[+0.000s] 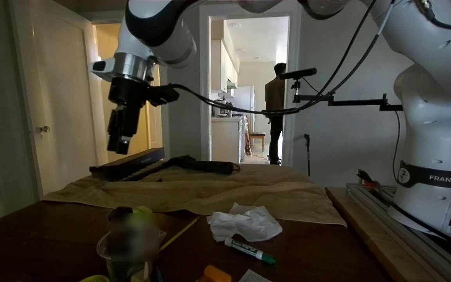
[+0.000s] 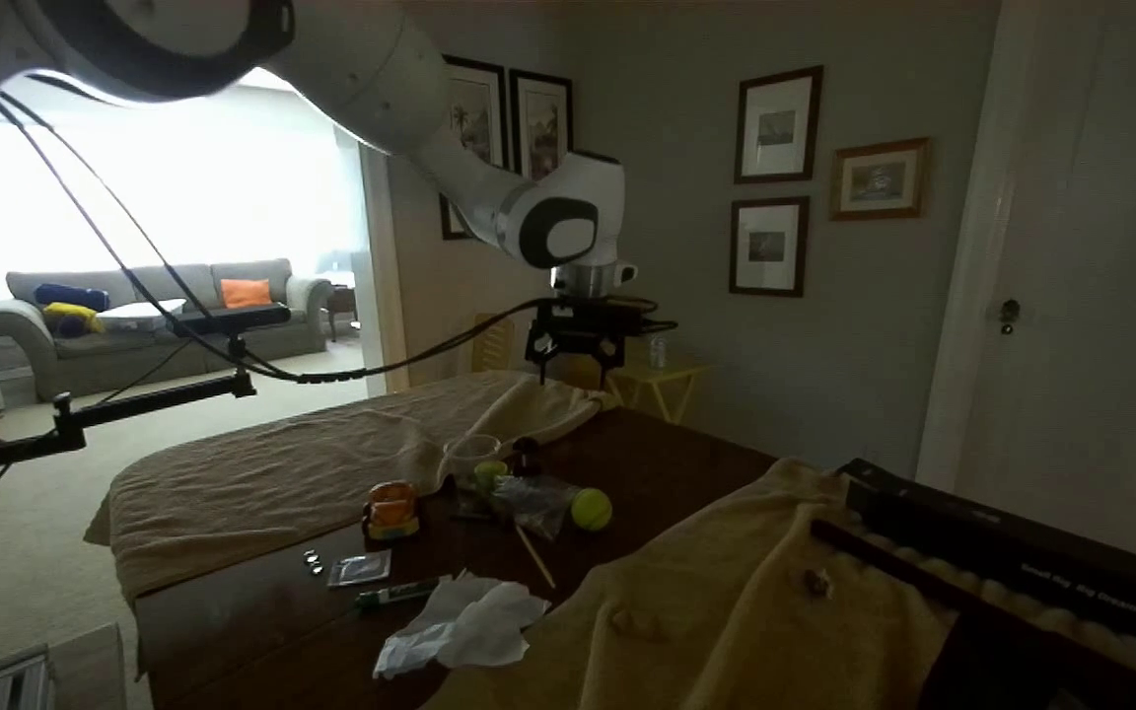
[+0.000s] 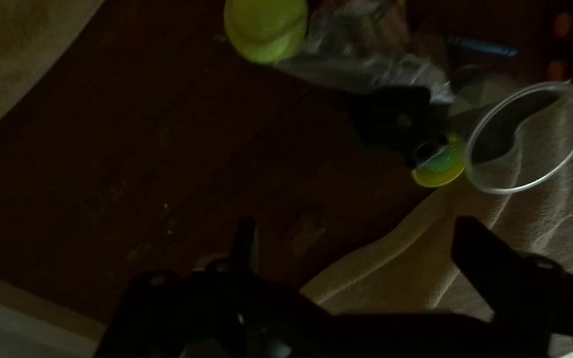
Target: Move the black clamp forwards.
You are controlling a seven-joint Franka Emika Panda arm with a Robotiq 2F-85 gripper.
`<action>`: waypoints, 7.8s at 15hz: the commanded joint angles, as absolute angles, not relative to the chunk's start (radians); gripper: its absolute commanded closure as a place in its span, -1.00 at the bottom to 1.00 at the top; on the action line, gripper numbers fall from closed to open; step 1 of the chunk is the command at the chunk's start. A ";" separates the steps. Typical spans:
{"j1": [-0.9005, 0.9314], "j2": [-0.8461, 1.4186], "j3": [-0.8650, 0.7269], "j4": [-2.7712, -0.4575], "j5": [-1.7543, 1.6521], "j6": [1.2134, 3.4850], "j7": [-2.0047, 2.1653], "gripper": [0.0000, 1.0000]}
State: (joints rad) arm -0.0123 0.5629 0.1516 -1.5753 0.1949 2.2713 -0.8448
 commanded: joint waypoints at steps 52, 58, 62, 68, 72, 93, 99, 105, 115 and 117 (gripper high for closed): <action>0.137 0.548 0.118 -1.836 0.080 2.567 -0.088 -1.00; 0.143 0.556 0.102 -1.831 0.074 2.578 -0.057 -1.00; 0.141 0.563 0.099 -1.824 0.076 2.575 -0.044 -1.00; 0.161 0.580 0.084 -1.816 0.058 2.565 -0.008 -0.68; 0.171 0.595 0.073 -1.809 0.045 2.568 0.009 -0.37; 0.190 0.594 0.068 -1.773 -0.120 2.456 -0.101 0.78; 0.115 0.618 0.138 -1.704 -0.110 2.304 -0.389 0.79; 0.049 0.662 0.188 -1.641 -0.099 2.257 -0.629 0.43; 0.184 0.568 0.090 -1.806 -0.096 2.439 -0.018 -1.00; 0.225 0.567 0.064 -1.827 -0.102 2.461 0.117 -1.00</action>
